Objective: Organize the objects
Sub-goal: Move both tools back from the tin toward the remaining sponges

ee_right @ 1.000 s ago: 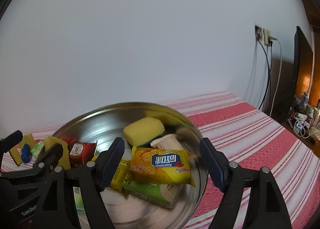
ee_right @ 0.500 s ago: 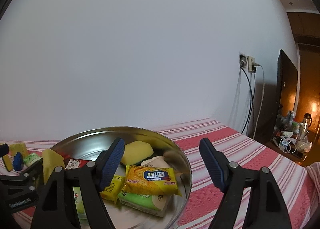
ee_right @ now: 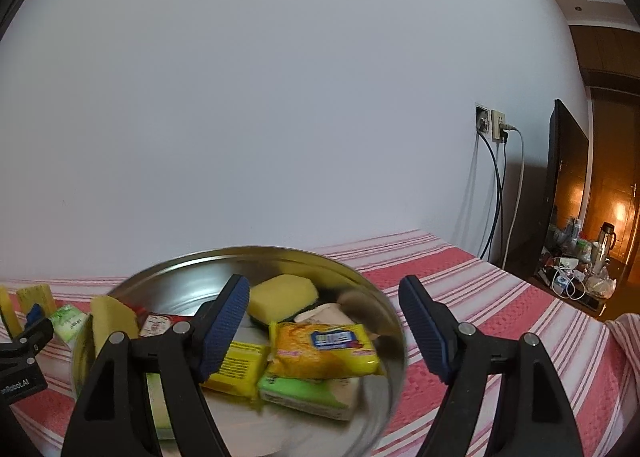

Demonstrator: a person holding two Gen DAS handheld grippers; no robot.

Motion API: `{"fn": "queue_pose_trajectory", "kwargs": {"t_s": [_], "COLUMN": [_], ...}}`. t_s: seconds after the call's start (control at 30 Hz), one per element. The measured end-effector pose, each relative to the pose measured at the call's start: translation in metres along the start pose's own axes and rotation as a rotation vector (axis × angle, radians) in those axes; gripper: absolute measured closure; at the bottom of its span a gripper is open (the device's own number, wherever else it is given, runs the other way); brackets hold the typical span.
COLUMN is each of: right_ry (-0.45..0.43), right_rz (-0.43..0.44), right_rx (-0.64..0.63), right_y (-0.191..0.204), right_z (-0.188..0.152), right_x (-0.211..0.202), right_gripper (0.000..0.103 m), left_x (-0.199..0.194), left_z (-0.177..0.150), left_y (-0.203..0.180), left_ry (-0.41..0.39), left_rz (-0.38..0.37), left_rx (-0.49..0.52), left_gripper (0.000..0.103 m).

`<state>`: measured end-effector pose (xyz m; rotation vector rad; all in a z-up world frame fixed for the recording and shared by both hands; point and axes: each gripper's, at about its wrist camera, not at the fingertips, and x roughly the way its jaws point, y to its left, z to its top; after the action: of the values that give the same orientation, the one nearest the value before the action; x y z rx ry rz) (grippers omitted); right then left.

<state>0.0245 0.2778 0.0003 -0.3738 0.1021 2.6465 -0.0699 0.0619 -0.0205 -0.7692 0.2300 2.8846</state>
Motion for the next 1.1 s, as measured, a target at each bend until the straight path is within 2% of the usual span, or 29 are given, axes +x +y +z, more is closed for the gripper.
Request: {"fn": "queue_pose_trajectory", "kwargs": {"t_s": [0.3,1.1], "right_ry": [0.032,0.062], "right_rz": [0.086,0.219], "right_rx": [-0.024,-0.086], "right_y": [0.049,0.158], "right_z": [-0.002,-0.012], "right_x": [-0.005,-0.014], "right_gripper": [0.024,0.024], "left_x": [0.006,0.032], "left_z": [-0.002,-0.009], "left_y": [0.032,0.126], "left_ry": [0.016,0.068], "left_rz": [0.030,0.113], "left_rx": [-0.034,-0.109], "left_gripper": [0.001,0.001]}}
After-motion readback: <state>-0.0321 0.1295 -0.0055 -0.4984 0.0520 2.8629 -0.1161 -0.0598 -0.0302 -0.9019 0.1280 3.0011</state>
